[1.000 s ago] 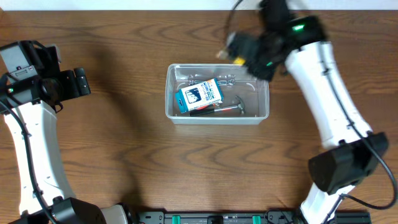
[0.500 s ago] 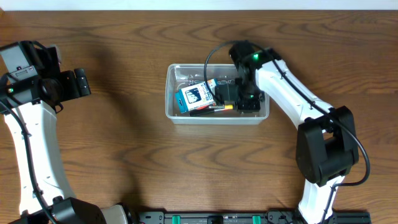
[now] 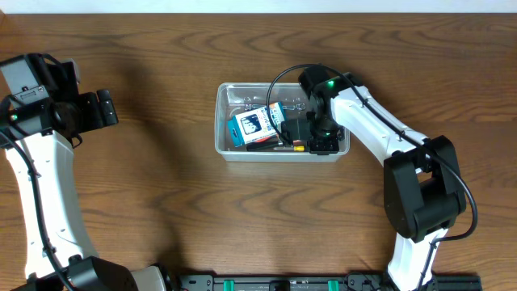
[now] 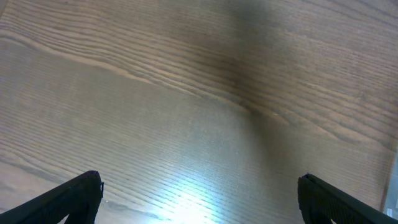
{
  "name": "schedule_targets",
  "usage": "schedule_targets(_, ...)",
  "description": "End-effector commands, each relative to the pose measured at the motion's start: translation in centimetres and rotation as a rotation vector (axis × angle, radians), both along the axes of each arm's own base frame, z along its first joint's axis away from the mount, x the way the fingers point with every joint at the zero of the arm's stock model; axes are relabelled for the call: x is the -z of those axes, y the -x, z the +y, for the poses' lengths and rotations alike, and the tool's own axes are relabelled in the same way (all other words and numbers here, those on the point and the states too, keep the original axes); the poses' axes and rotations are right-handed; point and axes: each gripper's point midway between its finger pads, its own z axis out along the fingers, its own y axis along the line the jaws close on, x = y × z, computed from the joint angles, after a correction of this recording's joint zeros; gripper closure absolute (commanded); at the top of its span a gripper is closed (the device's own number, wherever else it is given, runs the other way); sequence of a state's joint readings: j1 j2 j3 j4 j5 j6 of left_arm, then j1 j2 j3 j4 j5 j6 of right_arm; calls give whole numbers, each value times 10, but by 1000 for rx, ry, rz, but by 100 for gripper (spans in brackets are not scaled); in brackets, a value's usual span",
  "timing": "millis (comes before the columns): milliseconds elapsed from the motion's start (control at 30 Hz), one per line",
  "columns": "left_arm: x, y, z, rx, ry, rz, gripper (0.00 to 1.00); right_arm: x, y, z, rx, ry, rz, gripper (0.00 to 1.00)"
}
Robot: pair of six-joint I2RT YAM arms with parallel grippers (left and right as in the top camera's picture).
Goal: Pack container
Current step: 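Carry the screwdriver with the right gripper into the container, then open the right gripper to release the screwdriver and withdraw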
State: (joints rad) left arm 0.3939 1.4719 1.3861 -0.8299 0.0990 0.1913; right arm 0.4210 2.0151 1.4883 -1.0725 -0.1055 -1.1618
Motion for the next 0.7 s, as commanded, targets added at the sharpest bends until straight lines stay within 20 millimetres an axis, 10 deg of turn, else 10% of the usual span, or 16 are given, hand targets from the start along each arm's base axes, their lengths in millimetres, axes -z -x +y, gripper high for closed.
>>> schedule_targets(0, -1, 0, 0, 10, -3, 0, 2, 1, 0, 3, 8, -20, 1, 73)
schedule_targets(433, -1, 0, 0, 10, -2, 0, 2, -6, -16, 10, 72, -45, -54, 49)
schedule_targets(567, -1, 0, 0, 10, -2, 0, 2, -45, -50, 24, 253, -107, -157, 47)
schedule_targets(667, -1, 0, 0, 10, -3, -1, 2, -98, -97, 23, 522, -155, -305, 27)
